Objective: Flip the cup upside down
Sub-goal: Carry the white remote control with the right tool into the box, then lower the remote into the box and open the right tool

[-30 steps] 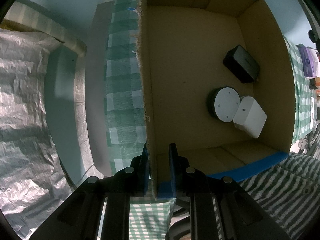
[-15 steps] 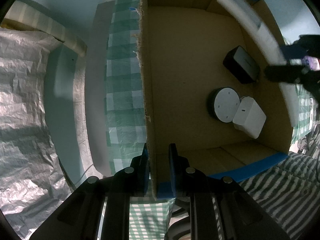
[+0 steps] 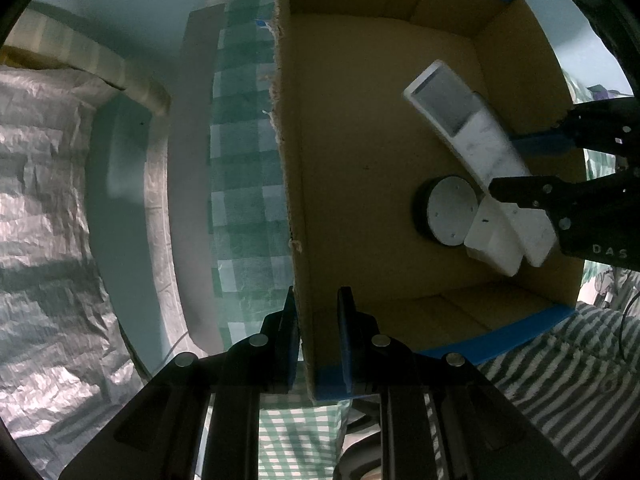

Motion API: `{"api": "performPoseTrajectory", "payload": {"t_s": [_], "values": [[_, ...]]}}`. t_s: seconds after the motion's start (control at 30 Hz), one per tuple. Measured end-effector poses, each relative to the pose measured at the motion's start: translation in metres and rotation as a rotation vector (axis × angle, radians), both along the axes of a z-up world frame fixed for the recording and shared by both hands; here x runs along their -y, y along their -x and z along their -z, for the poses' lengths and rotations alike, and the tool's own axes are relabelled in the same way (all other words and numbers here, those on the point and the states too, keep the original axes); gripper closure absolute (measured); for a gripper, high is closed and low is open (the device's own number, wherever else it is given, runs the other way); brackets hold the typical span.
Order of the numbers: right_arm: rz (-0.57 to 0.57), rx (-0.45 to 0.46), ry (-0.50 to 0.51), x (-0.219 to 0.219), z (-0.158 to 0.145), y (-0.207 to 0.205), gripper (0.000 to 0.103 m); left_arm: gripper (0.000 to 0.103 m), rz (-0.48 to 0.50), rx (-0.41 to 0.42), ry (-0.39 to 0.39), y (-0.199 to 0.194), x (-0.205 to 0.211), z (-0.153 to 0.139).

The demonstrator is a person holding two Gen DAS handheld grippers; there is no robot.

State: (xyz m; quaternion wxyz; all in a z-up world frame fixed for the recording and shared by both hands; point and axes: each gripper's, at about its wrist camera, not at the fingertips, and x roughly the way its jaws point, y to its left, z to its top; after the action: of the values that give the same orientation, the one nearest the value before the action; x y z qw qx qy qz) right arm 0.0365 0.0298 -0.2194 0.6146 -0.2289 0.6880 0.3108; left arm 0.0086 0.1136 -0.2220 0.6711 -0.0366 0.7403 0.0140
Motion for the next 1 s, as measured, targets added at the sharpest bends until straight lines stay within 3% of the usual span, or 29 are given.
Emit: {"api": "performPoseTrajectory", "payload": {"t_s": [0.3,1.0], "values": [[-0.004,0.006,-0.043,0.006,-0.016,-0.001,0.063,0.087,0.002,0.001,-0.001,0.0,0.002,-0.001],[0.048,0.166,-0.089,0.044,-0.083,-0.004,0.06,0.087,-0.002,0.006,-0.01,-0.002,0.003,-0.003]]}}
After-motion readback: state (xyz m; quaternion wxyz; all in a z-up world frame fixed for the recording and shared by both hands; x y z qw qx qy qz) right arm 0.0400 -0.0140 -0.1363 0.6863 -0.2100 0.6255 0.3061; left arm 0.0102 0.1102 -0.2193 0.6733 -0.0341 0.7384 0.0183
